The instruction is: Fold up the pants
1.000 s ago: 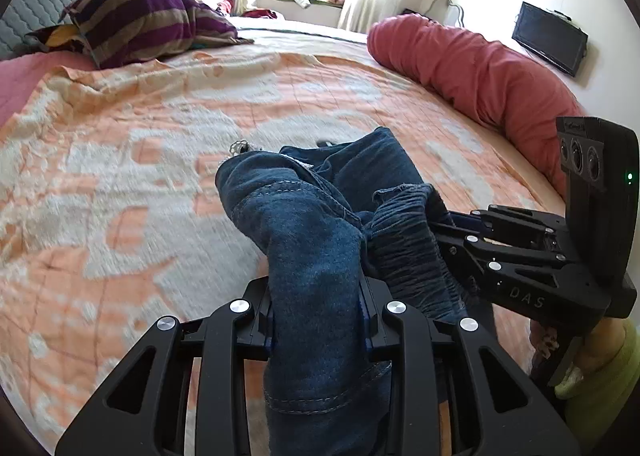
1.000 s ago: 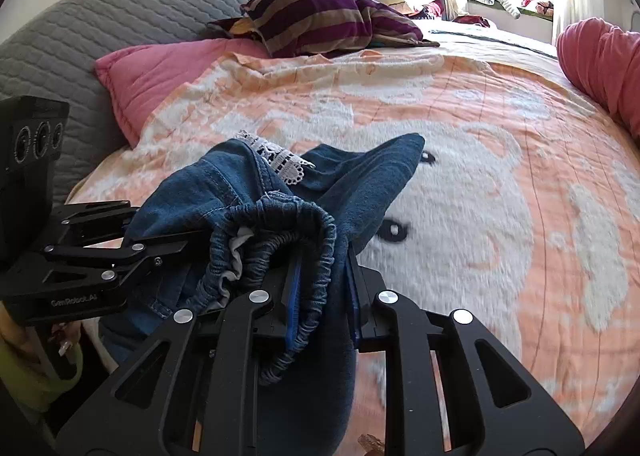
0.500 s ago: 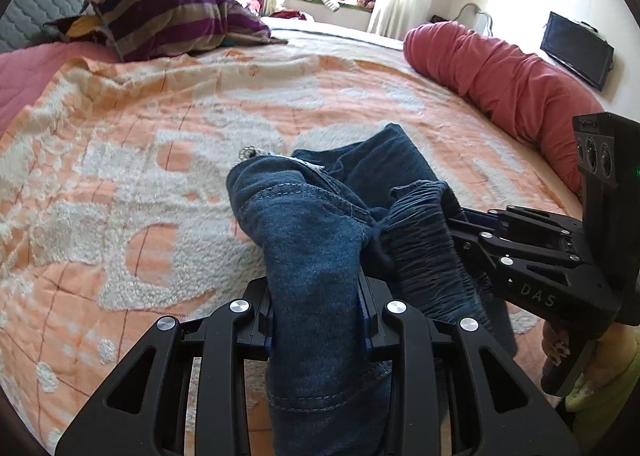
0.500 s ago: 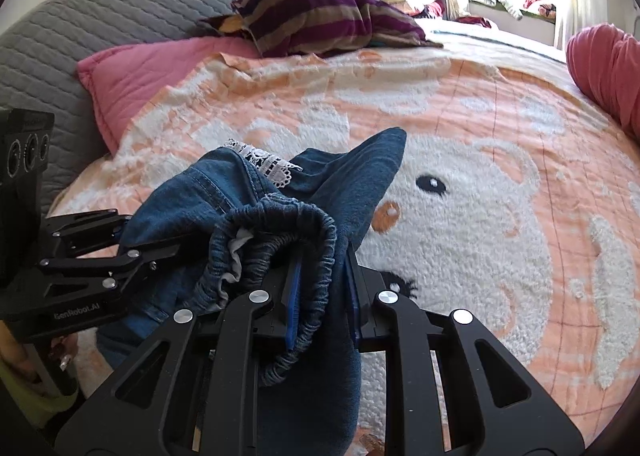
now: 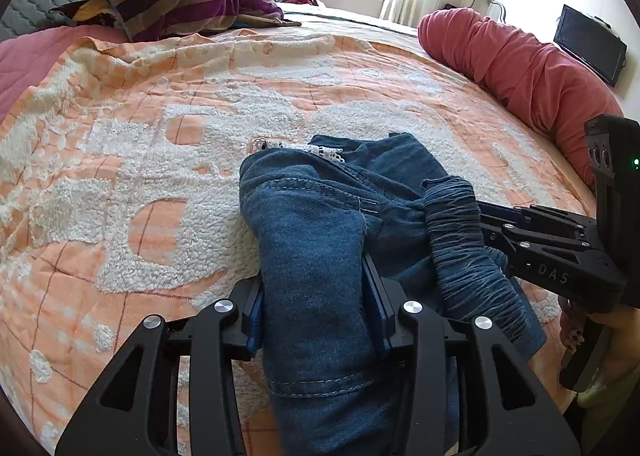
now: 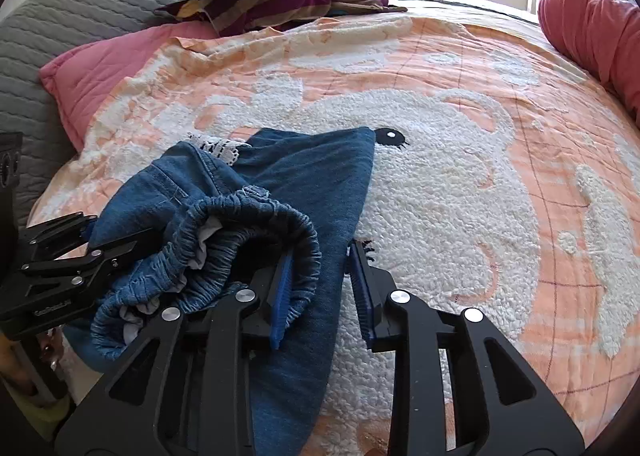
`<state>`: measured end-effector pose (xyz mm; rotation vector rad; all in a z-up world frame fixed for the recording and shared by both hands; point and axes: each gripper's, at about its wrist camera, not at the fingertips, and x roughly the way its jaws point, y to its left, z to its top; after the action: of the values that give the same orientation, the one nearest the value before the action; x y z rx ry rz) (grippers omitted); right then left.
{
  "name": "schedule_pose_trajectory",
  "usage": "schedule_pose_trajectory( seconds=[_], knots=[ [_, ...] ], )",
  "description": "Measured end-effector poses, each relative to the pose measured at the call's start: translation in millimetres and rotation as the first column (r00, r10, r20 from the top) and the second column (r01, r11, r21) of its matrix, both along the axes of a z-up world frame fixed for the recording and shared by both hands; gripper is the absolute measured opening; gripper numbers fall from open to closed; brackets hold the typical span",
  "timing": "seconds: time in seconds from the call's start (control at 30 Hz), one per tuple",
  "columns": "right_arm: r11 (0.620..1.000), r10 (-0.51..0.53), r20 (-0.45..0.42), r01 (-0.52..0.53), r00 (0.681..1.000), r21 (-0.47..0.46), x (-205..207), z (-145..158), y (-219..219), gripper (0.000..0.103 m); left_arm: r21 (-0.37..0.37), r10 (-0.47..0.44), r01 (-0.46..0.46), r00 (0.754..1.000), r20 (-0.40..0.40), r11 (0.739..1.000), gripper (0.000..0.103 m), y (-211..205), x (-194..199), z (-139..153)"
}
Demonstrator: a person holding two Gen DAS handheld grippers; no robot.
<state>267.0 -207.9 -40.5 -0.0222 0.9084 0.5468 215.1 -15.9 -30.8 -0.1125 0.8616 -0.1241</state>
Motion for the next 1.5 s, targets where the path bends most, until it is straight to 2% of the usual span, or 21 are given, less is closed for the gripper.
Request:
schedule_pose_trajectory(
  seconds=[0.47, 0.53, 0.67, 0.93, 0.97, 1.03, 1.13, 1.23, 1.5],
  knots=[
    [1.000, -0.026, 0.007, 0.026, 1.000, -0.013, -0.6, 1.0, -3.2, 0.044, -0.001, -0.001, 0.001, 1.000, -0.003, 1.000, 0.047, 1.3, -5.7, -0.7],
    [0.999, -0.034, 0.010, 0.034, 0.999, -0.014, -0.8, 1.7, -5.0, 0.049, 0.001, 0.003, -0.003, 1.000, -0.002, 1.000, 0.055, 1.6, -7.8, 0.9],
    [0.999, -0.041, 0.018, 0.041, 0.999, -0.002, -2.7, 5.0, -8.9, 0.063, -0.009, 0.005, -0.005, 1.000, 0.001, 1.000, 0.058, 4.5, -10.6, 4.7],
    [0.998, -0.059, 0.077, 0.057, 0.995, 0.030, -10.4, 22.7, -15.0, 0.087, -0.004, 0.005, -0.005, 1.000, 0.013, 1.000, 0.073, 8.6, -19.7, 20.1],
    [0.998, -0.062, 0.082, 0.059, 0.995, 0.037, -11.0, 24.5, -16.0, 0.088, -0.004, 0.007, -0.007, 1.000, 0.017, 1.000, 0.075, 9.2, -20.5, 22.0],
    [0.997, -0.064, 0.088, 0.060, 0.994, 0.053, -12.0, 27.5, -18.0, 0.090, -0.003, 0.014, -0.013, 1.000, 0.024, 1.000, 0.086, 10.9, -22.7, 26.1],
    [0.996, -0.064, 0.098, 0.057, 0.993, 0.069, -14.1, 31.3, -20.6, 0.093, -0.010, 0.019, -0.019, 0.999, 0.031, 1.000, 0.095, 14.2, -24.5, 30.8],
    [0.996, -0.064, 0.116, 0.056, 0.991, 0.077, -18.0, 36.2, -21.4, 0.094, -0.008, 0.027, -0.026, 0.999, 0.041, 1.000, 0.098, 15.3, -27.8, 36.0],
    [0.993, -0.077, 0.182, 0.059, 0.980, 0.103, -38.0, 58.1, -26.3, 0.094, -0.008, 0.062, -0.062, 0.996, 0.066, 0.998, 0.098, 19.2, -44.0, 49.0]
  ],
)
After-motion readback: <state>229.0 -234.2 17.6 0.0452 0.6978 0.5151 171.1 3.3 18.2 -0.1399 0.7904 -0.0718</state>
